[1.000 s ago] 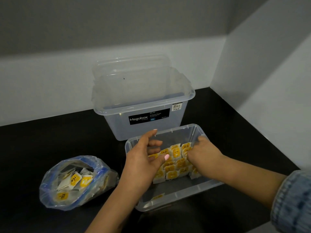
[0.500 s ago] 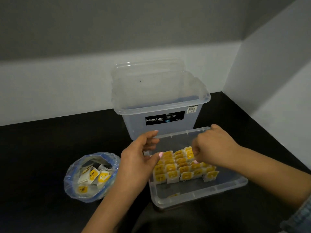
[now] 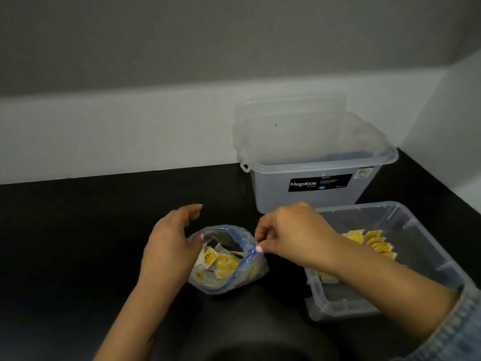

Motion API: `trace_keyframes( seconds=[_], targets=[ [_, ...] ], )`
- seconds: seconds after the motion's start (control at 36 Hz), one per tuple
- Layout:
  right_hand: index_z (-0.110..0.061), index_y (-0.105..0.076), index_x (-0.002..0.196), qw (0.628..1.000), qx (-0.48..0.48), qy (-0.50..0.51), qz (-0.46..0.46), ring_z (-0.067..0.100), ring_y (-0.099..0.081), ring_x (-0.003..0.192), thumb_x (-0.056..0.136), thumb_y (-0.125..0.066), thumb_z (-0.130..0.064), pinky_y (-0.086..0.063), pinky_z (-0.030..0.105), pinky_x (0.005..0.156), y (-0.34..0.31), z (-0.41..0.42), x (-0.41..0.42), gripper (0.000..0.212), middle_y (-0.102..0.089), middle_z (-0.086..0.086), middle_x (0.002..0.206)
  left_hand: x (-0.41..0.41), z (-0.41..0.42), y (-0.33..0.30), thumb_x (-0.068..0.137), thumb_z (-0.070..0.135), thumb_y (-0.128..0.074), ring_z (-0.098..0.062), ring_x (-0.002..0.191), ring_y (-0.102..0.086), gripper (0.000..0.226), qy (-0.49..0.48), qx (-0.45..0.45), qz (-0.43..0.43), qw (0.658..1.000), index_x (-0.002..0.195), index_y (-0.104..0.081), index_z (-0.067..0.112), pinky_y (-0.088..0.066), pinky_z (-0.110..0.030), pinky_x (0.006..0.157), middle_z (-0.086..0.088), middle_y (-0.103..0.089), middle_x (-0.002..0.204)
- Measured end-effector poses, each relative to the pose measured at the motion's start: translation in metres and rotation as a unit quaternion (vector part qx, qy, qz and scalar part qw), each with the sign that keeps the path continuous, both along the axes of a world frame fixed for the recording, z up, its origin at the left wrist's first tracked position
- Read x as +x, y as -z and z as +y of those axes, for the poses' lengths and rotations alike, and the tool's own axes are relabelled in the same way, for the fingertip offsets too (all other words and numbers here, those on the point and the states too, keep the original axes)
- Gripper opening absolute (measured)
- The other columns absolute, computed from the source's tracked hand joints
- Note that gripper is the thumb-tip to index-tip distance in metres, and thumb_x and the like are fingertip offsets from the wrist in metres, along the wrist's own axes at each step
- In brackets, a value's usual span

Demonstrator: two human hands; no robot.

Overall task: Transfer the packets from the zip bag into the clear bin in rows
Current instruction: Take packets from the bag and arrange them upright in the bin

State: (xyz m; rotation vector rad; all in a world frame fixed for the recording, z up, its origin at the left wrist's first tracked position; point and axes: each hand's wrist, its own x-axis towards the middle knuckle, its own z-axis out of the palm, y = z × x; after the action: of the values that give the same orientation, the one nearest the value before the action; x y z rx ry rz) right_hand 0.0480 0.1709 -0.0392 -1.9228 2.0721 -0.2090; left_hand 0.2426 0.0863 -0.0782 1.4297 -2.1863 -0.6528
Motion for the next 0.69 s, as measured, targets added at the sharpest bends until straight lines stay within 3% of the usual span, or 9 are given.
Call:
trace_keyframes(
  seconds=[0.08,0.22,0.31,0.44,0.56,0.69],
  targets=[
    [-0.032,-0.068,0.108,0.999,0.031,0.016,-0.031,0.008,-0.062,0.095,0.086,-0.065,-0.039,-0.050,0.032,0.090,0.013,-0.014,0.022,0.023,-0.070,-0.010,0.101,0.016,-0.010,0.011,0.080,0.030,-0.070,-0.008,0.113,-0.047,0.064,-0.008,0.015,-0.080,0.997,0.136,-0.039,0.036,-0.045,-0.025,0.084,0.011,-0.051,0.123],
    [-0.031,-0.064,0.118,0.996,0.082,0.021,-0.042,0.012,-0.061,0.101,0.093,-0.057,-0.027,-0.051,0.031,0.088,0.038,-0.036,0.055,0.026,-0.065,-0.007,0.114,0.025,-0.019,0.023,0.077,0.040,-0.071,-0.008,0.107,-0.049,0.077,-0.006,0.090,-0.143,0.986,0.141,-0.029,0.034,-0.044,-0.023,0.079,0.008,-0.047,0.123],
    [-0.022,-0.063,0.121,0.992,0.124,0.025,0.007,0.022,-0.060,0.106,0.094,-0.053,-0.020,-0.048,0.033,0.085,0.056,-0.052,0.073,0.029,-0.063,0.004,0.116,0.026,-0.021,0.030,0.078,0.037,-0.070,-0.003,0.092,-0.051,0.076,0.011,0.105,-0.137,0.985,0.142,-0.029,0.032,-0.044,-0.021,0.075,0.010,-0.050,0.111],
    [-0.008,-0.042,0.138,0.935,0.334,0.116,0.004,0.029,-0.041,0.130,0.089,-0.063,-0.021,-0.035,0.039,0.105,0.072,-0.092,0.097,0.054,-0.043,0.013,0.141,0.028,-0.024,0.031,0.082,0.021,-0.066,-0.003,0.087,-0.053,0.071,0.039,0.118,-0.097,0.988,0.142,-0.029,0.029,-0.046,-0.020,0.077,0.011,-0.050,0.102],
    [-0.013,-0.029,0.146,0.919,0.367,0.141,-0.006,0.033,-0.031,0.136,0.087,-0.065,-0.029,-0.030,0.047,0.109,0.086,-0.111,0.100,0.071,-0.032,0.014,0.148,0.028,-0.024,0.031,0.082,0.016,-0.065,-0.003,0.082,-0.054,0.071,0.053,0.124,-0.066,0.989,0.142,-0.030,0.029,-0.044,-0.016,0.071,0.011,-0.051,0.096],
    [-0.012,-0.024,0.147,0.911,0.371,0.177,-0.038,0.036,-0.030,0.136,0.087,-0.064,-0.032,-0.030,0.049,0.109,0.089,-0.122,0.101,0.074,-0.029,0.016,0.148,0.028,-0.025,0.033,0.084,0.016,-0.064,-0.001,0.076,-0.056,0.067,0.063,0.122,-0.037,0.990,0.142,-0.031,0.029,-0.041,-0.011,0.062,0.010,-0.053,0.089]
  ],
)
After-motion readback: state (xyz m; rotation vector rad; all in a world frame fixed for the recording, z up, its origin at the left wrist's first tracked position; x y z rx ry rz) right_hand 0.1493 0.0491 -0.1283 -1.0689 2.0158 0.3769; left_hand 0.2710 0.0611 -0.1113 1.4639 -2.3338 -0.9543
